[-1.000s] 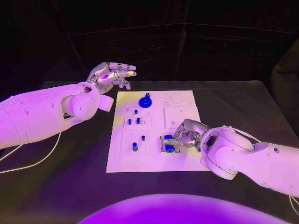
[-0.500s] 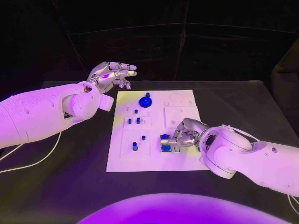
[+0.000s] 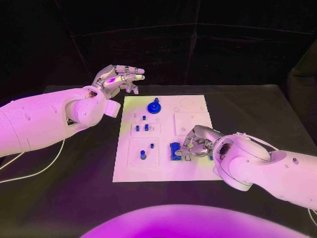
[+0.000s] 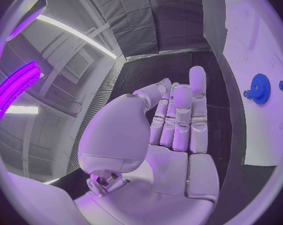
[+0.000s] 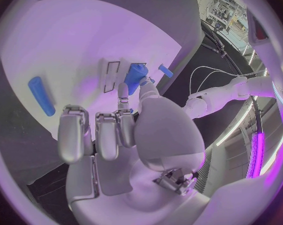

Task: Assemble the parts on the task board

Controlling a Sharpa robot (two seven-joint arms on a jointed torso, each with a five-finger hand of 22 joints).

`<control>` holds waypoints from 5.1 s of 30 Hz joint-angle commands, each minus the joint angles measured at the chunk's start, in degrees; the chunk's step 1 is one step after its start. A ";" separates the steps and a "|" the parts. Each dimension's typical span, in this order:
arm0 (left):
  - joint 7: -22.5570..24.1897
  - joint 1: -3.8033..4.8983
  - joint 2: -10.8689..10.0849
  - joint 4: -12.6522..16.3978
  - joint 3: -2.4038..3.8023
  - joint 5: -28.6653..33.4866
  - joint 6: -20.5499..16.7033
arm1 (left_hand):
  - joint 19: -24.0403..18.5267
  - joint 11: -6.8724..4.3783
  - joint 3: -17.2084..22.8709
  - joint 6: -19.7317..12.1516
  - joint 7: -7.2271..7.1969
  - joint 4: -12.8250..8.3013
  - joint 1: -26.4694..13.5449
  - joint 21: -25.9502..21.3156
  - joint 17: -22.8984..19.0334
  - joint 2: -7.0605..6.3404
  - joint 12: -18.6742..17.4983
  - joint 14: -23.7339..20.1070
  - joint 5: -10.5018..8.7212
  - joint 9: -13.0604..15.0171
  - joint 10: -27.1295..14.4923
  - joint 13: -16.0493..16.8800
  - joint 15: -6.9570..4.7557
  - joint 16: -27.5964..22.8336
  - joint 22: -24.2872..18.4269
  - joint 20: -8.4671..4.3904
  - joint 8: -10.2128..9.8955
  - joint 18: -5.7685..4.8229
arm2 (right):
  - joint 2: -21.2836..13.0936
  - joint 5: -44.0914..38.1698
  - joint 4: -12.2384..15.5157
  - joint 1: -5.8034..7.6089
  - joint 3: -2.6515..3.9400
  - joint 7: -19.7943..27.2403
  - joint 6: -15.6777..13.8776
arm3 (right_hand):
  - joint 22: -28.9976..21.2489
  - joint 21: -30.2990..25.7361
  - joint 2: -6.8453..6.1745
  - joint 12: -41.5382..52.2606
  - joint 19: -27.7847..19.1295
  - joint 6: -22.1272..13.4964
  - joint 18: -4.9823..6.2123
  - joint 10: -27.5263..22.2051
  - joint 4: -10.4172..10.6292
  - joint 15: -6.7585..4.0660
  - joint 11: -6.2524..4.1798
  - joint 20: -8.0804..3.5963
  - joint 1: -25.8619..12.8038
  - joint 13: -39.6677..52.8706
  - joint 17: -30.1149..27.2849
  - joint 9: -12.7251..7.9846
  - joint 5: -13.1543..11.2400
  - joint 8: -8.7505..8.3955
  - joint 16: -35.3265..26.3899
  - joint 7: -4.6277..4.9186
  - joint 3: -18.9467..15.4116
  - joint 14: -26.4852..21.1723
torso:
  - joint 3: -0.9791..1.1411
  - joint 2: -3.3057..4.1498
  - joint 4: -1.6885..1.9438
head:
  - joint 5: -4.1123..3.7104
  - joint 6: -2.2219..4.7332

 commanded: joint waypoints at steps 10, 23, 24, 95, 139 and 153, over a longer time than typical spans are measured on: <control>0.15 0.10 0.06 -0.09 0.05 0.17 0.64 | -0.38 0.09 -0.17 -0.01 0.45 -0.13 0.26 -0.24 -0.06 0.13 0.38 -0.46 -0.01 -0.06 -0.16 -0.09 -0.12 -0.25 -0.09 0.05 0.18 0.78 | -0.42 -1.23 0.03 0.08 0.02 2.94 -1.23 | 2.01 0.27 0.45 0.25 1.34 0.51 -0.35 2.19 -0.20 0.04 0.02 -0.16 0.05 9.52 7.67 0.16 -0.56 0.42 -0.28 -0.17 -0.64 4.50 | -0.03 0.00 0.09 | -0.19 -0.01; 0.20 0.09 0.08 -0.25 0.04 0.17 0.55 | -0.40 0.09 -0.18 -0.04 0.44 -0.14 0.25 -0.26 -0.10 0.16 0.41 -0.49 0.01 -0.06 -0.20 -0.10 -0.11 -0.26 -0.10 0.06 0.19 0.78 | -4.55 2.32 1.52 0.40 0.05 10.58 -1.17 | 1.96 0.21 1.32 -0.25 1.26 -1.26 -0.35 1.98 -0.76 0.46 0.56 0.13 0.66 9.31 7.81 -0.44 1.86 -1.03 -0.28 0.49 -1.94 4.52 | -0.05 -0.06 -0.17 | -0.39 0.19; 0.20 0.09 0.12 -0.27 0.04 0.17 0.55 | -0.40 0.09 -0.18 -0.04 0.44 -0.14 0.25 -0.26 -0.10 0.16 0.41 -0.49 0.01 -0.06 -0.20 -0.10 -0.11 -0.26 -0.10 0.06 0.19 0.78 | -4.54 2.44 1.57 0.43 0.05 10.90 -0.38 | 1.97 0.21 1.40 -0.22 1.26 -1.13 -0.34 2.00 -0.94 0.46 0.56 0.15 0.90 9.34 7.81 -0.45 1.61 -1.04 -0.28 0.48 -2.02 4.52 | -0.04 -0.07 -0.17 | -0.42 0.24; 0.13 0.07 -0.02 -0.05 -0.02 0.17 0.92 | -0.44 0.08 -0.20 -0.07 0.44 -0.23 0.30 -0.29 -0.17 0.20 0.48 -0.52 0.01 -0.06 -0.25 -0.10 -0.11 -0.25 -0.11 0.07 0.23 0.79 | -13.98 -6.19 -0.19 0.61 0.02 4.84 4.73 | 1.30 -0.34 4.01 -2.83 0.81 -1.53 -0.15 0.98 -2.20 1.44 1.61 1.21 0.58 8.00 7.23 -2.74 3.03 -5.60 -0.87 1.63 -6.31 4.36 | 0.06 -0.01 -0.29 | -2.44 0.21; -0.43 0.04 -0.23 -0.15 -0.08 0.17 1.49 | -0.48 0.12 -0.33 -0.14 0.46 -0.18 0.10 -0.33 -0.31 0.18 0.52 -0.57 0.00 -0.07 -0.35 -0.12 -0.08 -0.27 -0.12 0.10 0.24 0.78 | -8.80 -13.38 -1.51 0.06 -0.04 0.22 13.09 | 2.03 -0.08 8.49 -3.44 1.10 1.01 -0.30 0.74 -8.14 0.35 0.39 0.10 10.29 7.82 7.88 -1.93 5.89 -7.02 -0.74 0.51 -0.65 4.48 | -0.04 -0.06 -0.23 | -2.22 -0.25; -0.49 0.03 -0.26 -0.12 -0.10 0.17 1.52 | -0.48 0.12 -0.33 -0.14 0.46 -0.18 0.10 -0.33 -0.31 0.18 0.52 -0.57 0.00 -0.07 -0.35 -0.12 -0.08 -0.27 -0.12 0.10 0.24 0.78 | -10.29 2.01 1.96 0.09 0.00 2.97 -2.30 | 1.77 -0.29 4.85 -3.60 1.06 1.75 -0.24 0.88 -5.15 0.43 0.52 0.17 4.20 7.85 7.93 -2.12 13.43 -9.47 -0.82 0.61 6.19 4.51 | -0.08 -0.05 -0.22 | -2.18 -0.13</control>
